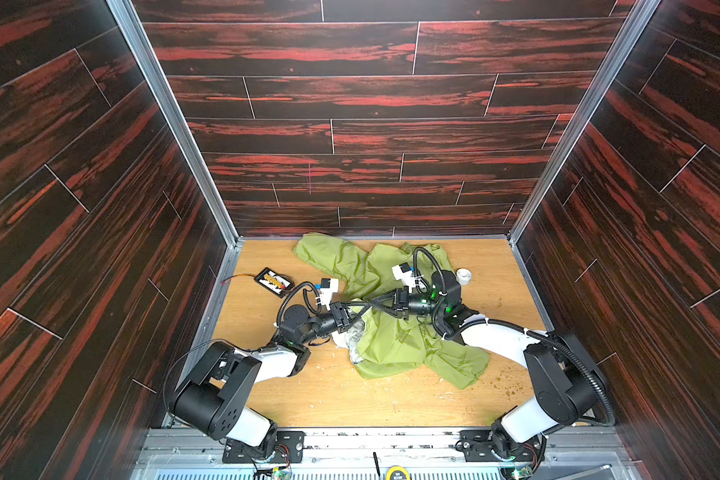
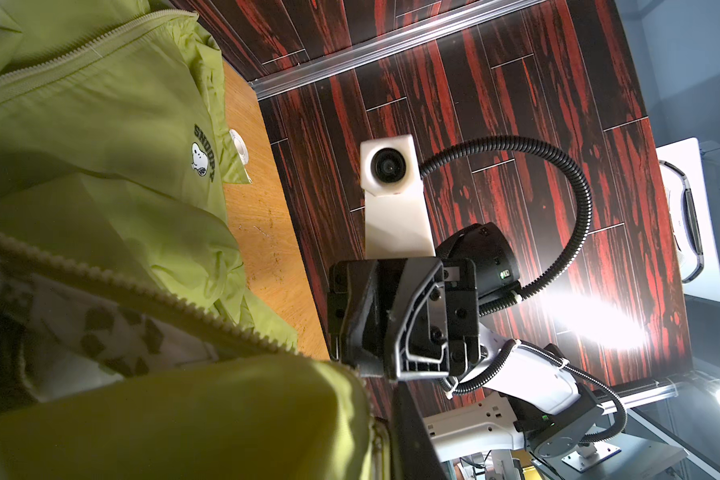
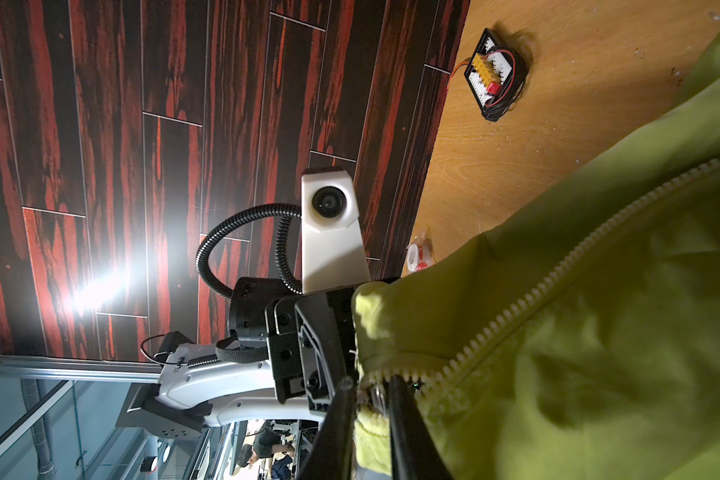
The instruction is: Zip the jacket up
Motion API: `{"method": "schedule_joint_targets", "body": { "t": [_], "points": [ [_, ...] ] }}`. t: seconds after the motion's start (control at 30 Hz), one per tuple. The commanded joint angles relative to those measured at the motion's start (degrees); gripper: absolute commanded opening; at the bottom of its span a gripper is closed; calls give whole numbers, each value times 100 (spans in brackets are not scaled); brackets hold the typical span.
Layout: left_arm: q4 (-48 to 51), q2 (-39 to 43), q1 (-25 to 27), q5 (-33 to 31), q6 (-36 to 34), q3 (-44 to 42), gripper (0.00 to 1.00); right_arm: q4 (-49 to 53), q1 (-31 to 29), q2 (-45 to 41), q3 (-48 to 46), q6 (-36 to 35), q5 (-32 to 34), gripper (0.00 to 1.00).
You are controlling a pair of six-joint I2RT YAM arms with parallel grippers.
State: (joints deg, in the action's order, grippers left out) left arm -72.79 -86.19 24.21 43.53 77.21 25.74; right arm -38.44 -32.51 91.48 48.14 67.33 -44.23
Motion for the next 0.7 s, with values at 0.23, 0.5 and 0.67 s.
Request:
{"method": "schedule_joint_targets", "body": {
  "t": [0.23,0.5,0.67],
  "points": [
    [-176,182,-24,86,40,169,0,-443,-76,252,-68,240,-76,14],
    [-186,173,-21,72,39,177,0,-664,-115,296,-112,376,-104,10],
    [-181,174,-26,60,46,177,0,-692,-120,309,-125,378,-138,11]
  ]
}}
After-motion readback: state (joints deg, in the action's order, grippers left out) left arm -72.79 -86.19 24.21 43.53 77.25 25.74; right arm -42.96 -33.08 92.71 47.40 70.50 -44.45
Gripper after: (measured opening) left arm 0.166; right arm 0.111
